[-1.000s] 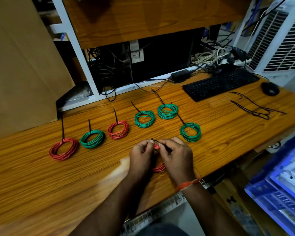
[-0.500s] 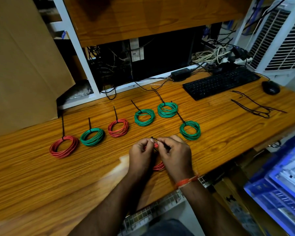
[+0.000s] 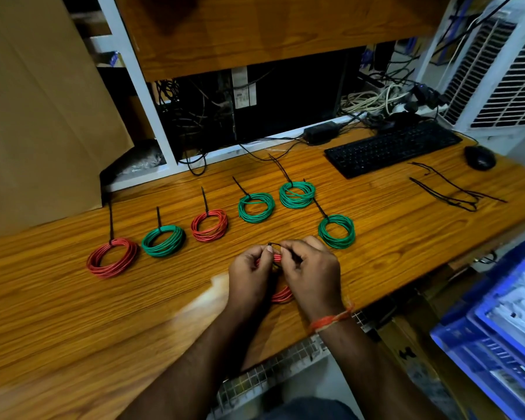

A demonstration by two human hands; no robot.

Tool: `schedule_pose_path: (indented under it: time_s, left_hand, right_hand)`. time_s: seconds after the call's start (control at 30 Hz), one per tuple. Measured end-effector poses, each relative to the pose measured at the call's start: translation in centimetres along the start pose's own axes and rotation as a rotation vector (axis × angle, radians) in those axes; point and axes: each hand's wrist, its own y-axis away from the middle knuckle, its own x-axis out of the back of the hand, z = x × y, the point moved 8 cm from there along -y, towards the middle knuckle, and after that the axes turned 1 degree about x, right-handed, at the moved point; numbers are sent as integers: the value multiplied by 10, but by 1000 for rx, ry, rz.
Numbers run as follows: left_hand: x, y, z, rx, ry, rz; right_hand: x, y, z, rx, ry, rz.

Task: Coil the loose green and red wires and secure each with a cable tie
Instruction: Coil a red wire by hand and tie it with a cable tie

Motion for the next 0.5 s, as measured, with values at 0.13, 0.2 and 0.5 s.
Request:
schedule_pose_path:
  time_s: [0.13, 0.2, 0.5]
  left_hand:
    - [-1, 2, 3, 14, 18, -3]
    - [-1, 3, 5, 8, 8, -8]
    - [-2, 8, 14, -43, -72, -3]
  right_hand:
    - [-1, 1, 1, -7, 9, -20]
    - [-2, 0, 1, -11, 14, -28]
    - [-8, -10, -7, 44, 121, -107]
